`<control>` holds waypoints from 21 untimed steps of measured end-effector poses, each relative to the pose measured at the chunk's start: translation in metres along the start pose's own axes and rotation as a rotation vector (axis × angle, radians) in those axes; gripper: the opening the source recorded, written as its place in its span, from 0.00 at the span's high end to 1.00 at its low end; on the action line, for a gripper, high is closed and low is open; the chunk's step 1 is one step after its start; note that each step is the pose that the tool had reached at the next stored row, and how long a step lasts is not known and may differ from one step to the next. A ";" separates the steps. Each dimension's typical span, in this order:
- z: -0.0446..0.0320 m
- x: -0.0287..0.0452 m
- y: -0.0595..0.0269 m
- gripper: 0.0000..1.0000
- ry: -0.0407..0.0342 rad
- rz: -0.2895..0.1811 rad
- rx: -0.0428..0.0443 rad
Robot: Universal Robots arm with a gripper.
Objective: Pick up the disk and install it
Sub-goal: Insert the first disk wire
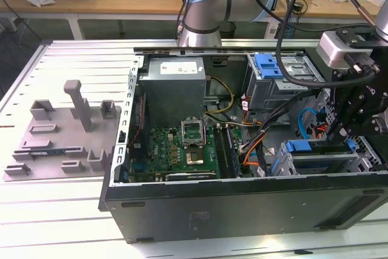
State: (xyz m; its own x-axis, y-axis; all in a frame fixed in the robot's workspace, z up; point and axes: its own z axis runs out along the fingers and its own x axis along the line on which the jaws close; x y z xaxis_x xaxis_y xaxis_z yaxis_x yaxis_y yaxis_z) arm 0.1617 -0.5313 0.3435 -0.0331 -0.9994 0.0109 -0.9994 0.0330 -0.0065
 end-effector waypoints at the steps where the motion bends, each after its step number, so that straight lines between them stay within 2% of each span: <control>1: 0.0003 0.0000 0.0000 0.83 -0.0001 0.000 0.0000; 9: 0.0020 0.0000 0.0000 0.83 -0.0018 0.000 -0.0001; 15: -0.0014 0.0001 0.0000 0.83 -0.0023 0.000 -0.0001; 21: -0.0017 0.0012 -0.0001 0.83 -0.0020 0.000 -0.0001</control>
State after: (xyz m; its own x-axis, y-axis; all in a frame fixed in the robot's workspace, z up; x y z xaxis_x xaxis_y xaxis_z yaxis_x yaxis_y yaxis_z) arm 0.1617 -0.5324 0.3451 -0.0330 -0.9994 0.0090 -0.9994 0.0330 -0.0064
